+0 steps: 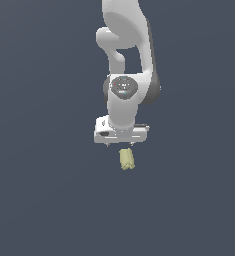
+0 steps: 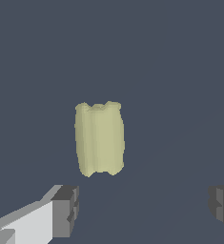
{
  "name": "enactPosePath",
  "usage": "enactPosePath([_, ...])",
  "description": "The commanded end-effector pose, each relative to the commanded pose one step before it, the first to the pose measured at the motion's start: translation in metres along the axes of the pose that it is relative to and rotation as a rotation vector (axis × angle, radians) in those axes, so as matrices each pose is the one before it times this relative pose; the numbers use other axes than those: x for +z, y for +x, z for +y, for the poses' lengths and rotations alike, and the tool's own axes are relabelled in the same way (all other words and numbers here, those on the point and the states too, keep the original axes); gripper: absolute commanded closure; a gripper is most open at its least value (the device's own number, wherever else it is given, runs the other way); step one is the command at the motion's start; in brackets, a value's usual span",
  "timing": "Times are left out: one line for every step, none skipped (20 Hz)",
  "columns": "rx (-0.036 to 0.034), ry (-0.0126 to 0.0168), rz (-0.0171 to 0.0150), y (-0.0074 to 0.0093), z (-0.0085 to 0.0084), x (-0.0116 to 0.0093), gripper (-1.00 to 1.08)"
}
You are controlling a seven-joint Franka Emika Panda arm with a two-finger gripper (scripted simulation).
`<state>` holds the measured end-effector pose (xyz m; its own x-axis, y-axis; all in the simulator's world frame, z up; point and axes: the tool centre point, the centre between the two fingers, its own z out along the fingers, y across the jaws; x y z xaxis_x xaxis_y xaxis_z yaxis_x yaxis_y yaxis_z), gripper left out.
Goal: Pick up the object and move it to a goal position.
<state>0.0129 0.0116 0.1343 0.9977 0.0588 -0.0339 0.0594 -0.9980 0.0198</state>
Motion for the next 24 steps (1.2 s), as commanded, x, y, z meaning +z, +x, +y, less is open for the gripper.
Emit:
enactPosePath([-0.01877, 0.00528, 0.0109, 0.00865, -0.01115, 0.01342, -0.92])
enactPosePath([-0.00639, 0.00208, 0.0041, 0.00301, -0.00385, 0.00479, -0.92])
enactPosePath([-0.00573, 0.00198, 0.00371, 0.00265, -0.00349, 0.00437, -0.92])
enactPosePath([-0.00506, 0.00185, 0.00332, 0.00232, -0.00312, 0.00395, -0.92])
enactPosePath([-0.00443, 0.00169, 0.00292, 0.00201, -0.00275, 0.00352, -0.92])
enactPosePath([-0.00378, 0.0015, 0.00252, 0.00171, -0.00237, 0.00308, -0.92])
enactPosePath([-0.00321, 0.00131, 0.00216, 0.00142, -0.00203, 0.0026, -0.92])
enactPosePath([-0.00259, 0.00109, 0.00175, 0.00115, -0.00165, 0.00215, -0.92])
enactPosePath([-0.00202, 0.00086, 0.00137, 0.00088, -0.00129, 0.00167, -0.92])
enactPosePath([-0.00142, 0.00062, 0.00097, 0.00062, -0.00091, 0.0012, -0.92])
enactPosePath([-0.00093, 0.00041, 0.00063, 0.00037, -0.00059, 0.00069, -0.92])
enactPosePath([0.0, 0.0, 0.0, 0.00013, -0.00001, 0.00036, -0.92])
enactPosePath([0.00079, -0.00043, -0.00222, -0.00113, 0.00045, -0.00099, -0.92])
enactPosePath([0.0, 0.0, 0.0, 0.0, 0.0, 0.00042, -0.92])
enactPosePath([0.0, 0.0, 0.0, 0.0, 0.0, 0.00126, -0.92])
enactPosePath([0.0, 0.0, 0.0, 0.00001, 0.0, 0.00209, -0.92])
enactPosePath([0.0, 0.0, 0.0, 0.0, 0.0, 0.00292, -0.92])
enactPosePath([0.0, 0.0, 0.0, -0.00001, 0.0, 0.00374, -0.92])
enactPosePath([-0.0003, 0.00014, 0.00061, -0.00008, -0.00019, 0.00415, -0.92])
enactPosePath([0.0, 0.0, 0.0, -0.00006, 0.0, 0.00533, -0.92])
enactPosePath([-0.0003, 0.00014, 0.00061, -0.00012, -0.00019, 0.0057, -0.92])
enactPosePath([0.0, 0.0, 0.0, -0.00009, -0.00001, 0.00621, -0.92])
enactPosePath([-0.0003, 0.00014, 0.00061, -0.00008, -0.00019, 0.00499, -0.92])
enactPosePath([0.0, 0.0, 0.0, 0.00001, 0.0, 0.00453, -0.92])
